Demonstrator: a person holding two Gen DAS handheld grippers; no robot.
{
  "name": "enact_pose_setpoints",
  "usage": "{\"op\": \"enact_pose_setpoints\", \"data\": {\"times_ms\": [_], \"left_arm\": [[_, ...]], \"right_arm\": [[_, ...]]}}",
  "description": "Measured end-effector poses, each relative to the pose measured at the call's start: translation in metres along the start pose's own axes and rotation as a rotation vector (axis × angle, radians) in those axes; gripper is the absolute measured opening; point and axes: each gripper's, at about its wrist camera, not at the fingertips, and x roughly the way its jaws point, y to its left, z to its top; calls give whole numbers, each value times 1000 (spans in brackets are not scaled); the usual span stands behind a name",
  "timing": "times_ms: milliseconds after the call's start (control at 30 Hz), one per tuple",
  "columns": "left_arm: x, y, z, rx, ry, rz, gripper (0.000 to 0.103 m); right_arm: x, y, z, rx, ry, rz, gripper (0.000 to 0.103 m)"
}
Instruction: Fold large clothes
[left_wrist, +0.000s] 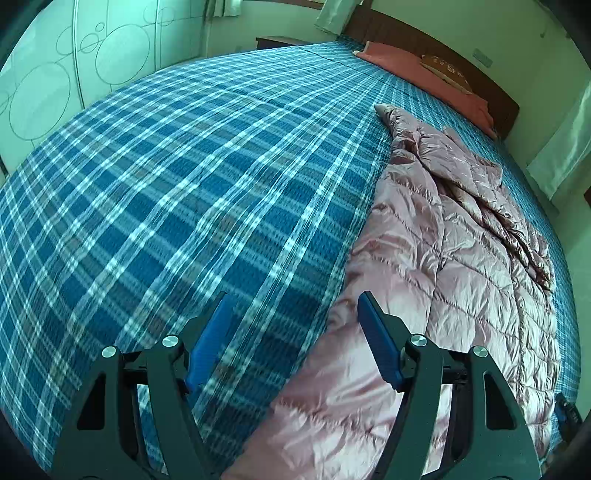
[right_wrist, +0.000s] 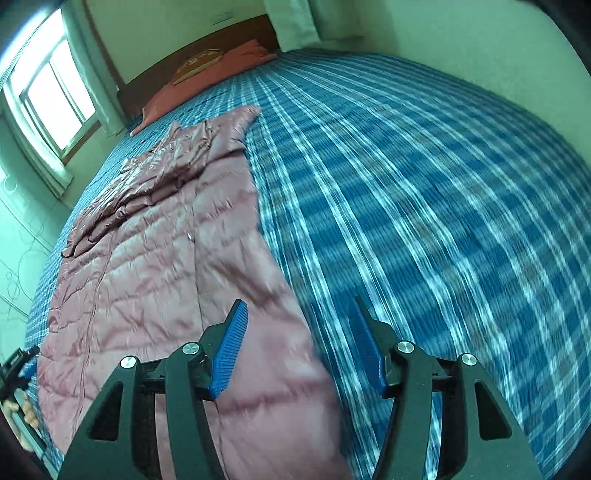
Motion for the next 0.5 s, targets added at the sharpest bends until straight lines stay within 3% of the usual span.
{"op": "enact_pose_setpoints", "data": {"times_ms": [200, 500], "left_arm": [[-16, 25, -33, -121, 30, -50, 70], [-37, 40, -69, -213, 38, -158, 70]], "right_arm": [[-9, -4, -29, 63, 15, 77, 57], [-23, -13, -59, 137, 23, 151, 58]]}}
